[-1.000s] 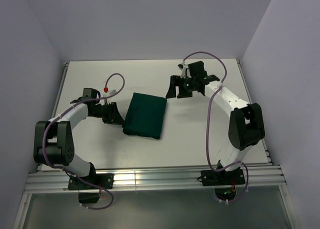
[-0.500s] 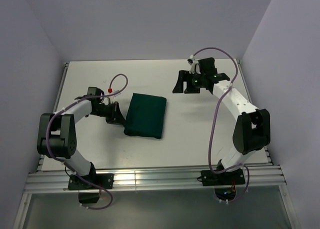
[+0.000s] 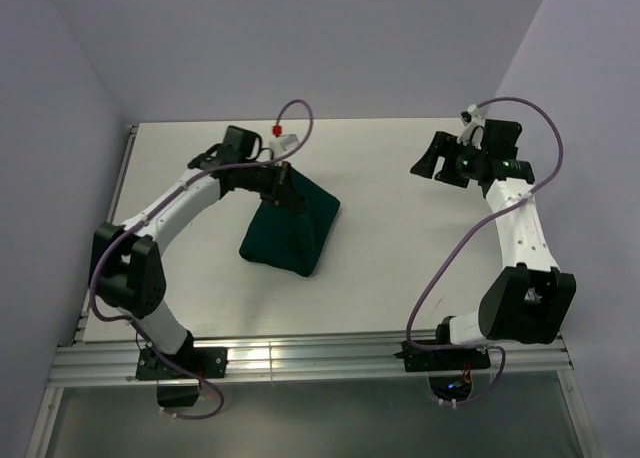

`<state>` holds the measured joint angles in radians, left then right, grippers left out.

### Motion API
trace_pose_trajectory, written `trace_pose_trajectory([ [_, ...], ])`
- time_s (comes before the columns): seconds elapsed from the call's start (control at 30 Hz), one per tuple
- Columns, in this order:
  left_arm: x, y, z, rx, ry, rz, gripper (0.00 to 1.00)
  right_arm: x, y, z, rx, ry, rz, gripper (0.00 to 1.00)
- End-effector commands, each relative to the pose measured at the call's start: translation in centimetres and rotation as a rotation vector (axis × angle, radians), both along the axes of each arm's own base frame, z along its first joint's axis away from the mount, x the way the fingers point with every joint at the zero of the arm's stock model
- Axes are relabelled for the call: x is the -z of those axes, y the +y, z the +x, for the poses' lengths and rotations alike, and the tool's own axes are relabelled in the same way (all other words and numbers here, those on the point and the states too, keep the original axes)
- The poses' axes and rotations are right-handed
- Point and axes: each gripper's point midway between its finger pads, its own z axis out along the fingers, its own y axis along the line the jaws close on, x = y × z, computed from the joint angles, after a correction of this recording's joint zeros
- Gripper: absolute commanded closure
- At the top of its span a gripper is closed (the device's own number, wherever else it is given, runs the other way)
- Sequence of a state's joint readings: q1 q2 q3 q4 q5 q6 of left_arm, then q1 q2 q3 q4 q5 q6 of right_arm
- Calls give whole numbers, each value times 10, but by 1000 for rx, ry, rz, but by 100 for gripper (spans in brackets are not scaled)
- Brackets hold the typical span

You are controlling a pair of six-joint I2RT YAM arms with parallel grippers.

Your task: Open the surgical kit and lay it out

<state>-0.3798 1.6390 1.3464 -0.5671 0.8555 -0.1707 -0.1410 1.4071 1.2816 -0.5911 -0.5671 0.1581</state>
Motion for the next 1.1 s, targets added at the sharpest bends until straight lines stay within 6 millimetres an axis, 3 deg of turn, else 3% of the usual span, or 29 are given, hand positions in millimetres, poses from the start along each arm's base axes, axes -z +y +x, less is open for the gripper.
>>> trace_pose_trajectory([
  [0.0, 7, -58, -11, 89, 16, -6, 100, -4, -20, -20, 25, -9, -4, 17],
  [0.03, -1, -75, -9, 113, -22, -27, 100, -4, -25, -23, 34, -8, 0, 17],
  [0.1, 11, -103, -12, 146, -25, -13, 100, -4, -35, -31, 59, -12, -6, 17],
  [0.13, 2, -128, -22, 199, -68, -34, 100, -3, -47, -34, 98, -5, -6, 17],
  [0.17, 19, -141, -21, 208, -65, -5, 100, -3, -51, -39, 113, -9, -8, 17],
  [0.23, 17, -172, -33, 261, -101, -15, 100, -5, -68, -46, 167, -16, -17, 17],
  [0.27, 31, -183, -34, 273, -88, -4, 99, -4, -74, -49, 183, -14, -18, 17],
  [0.37, 37, -204, -34, 277, -82, -4, 68, -5, -88, -57, 219, -19, -35, 16],
  [0.43, 27, -206, -26, 251, -115, -11, 55, -3, -92, -60, 230, -10, -39, 16],
  [0.53, 4, -206, -19, 234, -189, -24, 1, 3, -91, -62, 222, 12, -28, 16],
  [0.6, -23, -201, -15, 221, -256, -31, 1, 9, -87, -62, 217, 30, -3, 16],
  [0.67, -49, -189, -7, 171, -303, -38, 1, 18, -84, -61, 210, 53, 26, 17],
  [0.7, -49, -175, 6, 121, -294, -26, 1, 19, -81, -60, 204, 59, 40, 18],
  [0.73, -68, -161, 13, 67, -307, -51, 1, 23, -77, -59, 186, 76, 55, 22],
  [0.77, -70, -148, 20, 27, -303, -48, 2, 25, -74, -58, 169, 84, 45, 23],
  [0.8, -57, -121, 38, -35, -275, -19, 4, 28, -62, -57, 132, 98, 35, 24],
  [0.87, -50, -85, 52, -90, -286, 45, 12, 39, -52, -57, 99, 142, 8, 29],
  [0.9, -34, -54, 67, -139, -272, 99, 15, 44, -35, -57, 46, 161, -7, 31],
  [0.97, -20, -13, 78, -192, -288, 194, 21, 63, -23, -57, 12, 223, -38, 32],
  [1.0, -5, 18, 86, -243, -254, 225, 22, 71, -16, -58, -7, 250, -44, 32],
  [1.07, -7, 50, 90, -299, -246, 225, 24, 95, -4, -59, -35, 338, -47, 33],
])
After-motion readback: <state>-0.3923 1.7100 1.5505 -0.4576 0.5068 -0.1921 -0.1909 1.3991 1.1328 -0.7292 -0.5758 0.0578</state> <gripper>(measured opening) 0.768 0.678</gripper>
